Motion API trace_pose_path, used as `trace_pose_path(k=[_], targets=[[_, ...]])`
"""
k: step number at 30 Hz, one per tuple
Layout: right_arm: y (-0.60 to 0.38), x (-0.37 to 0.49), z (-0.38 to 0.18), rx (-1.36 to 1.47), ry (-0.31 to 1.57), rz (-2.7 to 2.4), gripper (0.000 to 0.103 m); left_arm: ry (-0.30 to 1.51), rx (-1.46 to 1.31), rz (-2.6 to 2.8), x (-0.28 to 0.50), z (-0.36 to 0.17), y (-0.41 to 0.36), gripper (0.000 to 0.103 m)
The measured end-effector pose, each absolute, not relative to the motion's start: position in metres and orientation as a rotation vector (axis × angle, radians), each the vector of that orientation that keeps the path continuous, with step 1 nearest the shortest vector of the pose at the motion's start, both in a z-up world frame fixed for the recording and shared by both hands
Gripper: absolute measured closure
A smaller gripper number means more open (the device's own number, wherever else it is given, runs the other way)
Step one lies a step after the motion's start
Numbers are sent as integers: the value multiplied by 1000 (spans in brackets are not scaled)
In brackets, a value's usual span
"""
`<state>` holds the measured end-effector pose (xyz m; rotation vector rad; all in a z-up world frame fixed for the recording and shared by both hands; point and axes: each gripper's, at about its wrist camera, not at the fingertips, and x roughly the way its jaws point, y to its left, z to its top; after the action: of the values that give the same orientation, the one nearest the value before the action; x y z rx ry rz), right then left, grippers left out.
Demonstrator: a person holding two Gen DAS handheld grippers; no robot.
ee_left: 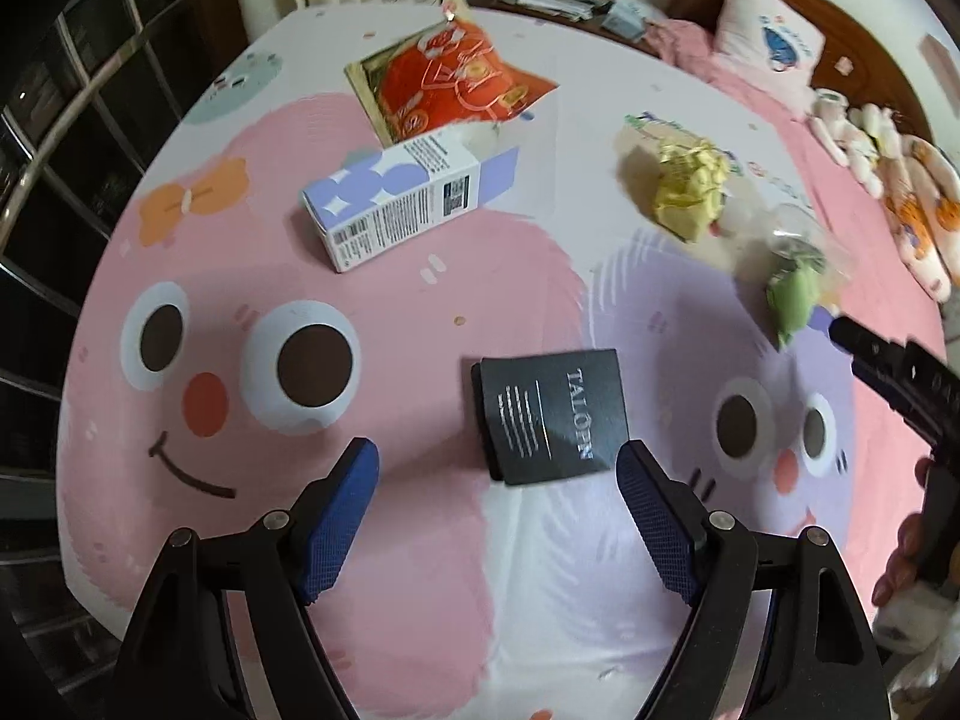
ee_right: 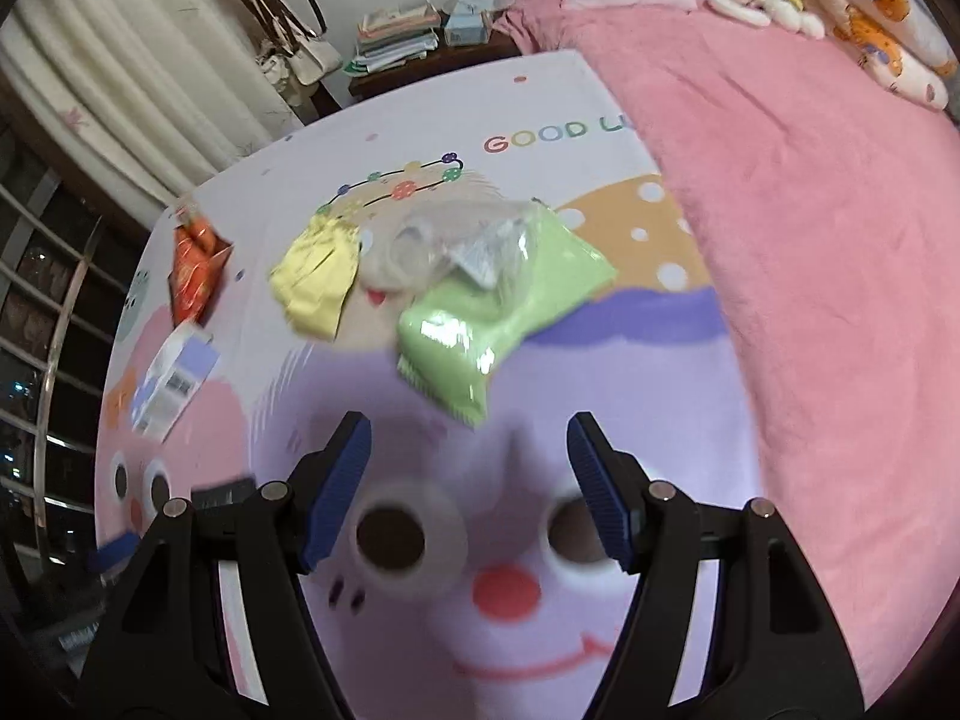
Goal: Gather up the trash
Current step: 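Grasp the light green snack packet with the right tool while the left tool grasps the black TALOPN box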
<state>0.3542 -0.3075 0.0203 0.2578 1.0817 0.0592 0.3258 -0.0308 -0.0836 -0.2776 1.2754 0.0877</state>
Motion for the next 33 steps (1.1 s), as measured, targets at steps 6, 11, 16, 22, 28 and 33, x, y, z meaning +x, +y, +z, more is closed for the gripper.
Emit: trace_pose_path(k=[6, 11, 16, 22, 28, 33], targets=[[-305, 401, -4, 292, 1114, 52, 38, 1307, -292, 144, 343, -106, -31, 20], [-296, 418, -23, 253, 1134, 49, 39, 1328, -305, 153, 352, -118, -33, 20], [-281, 418, -25, 133, 1107, 81, 68, 1347, -291, 137, 361, -124, -44, 20], [-280, 406, -27, 120, 1114, 131, 84, 1371, -263, 133, 374, -128, -60, 19], [-278, 376, -28, 91, 1127, 195, 87, 1397, -218, 150, 386, -136, -83, 19], [-268, 348, -28, 73, 1148, 262, 90, 1392, -174, 186, 393, -140, -98, 19]])
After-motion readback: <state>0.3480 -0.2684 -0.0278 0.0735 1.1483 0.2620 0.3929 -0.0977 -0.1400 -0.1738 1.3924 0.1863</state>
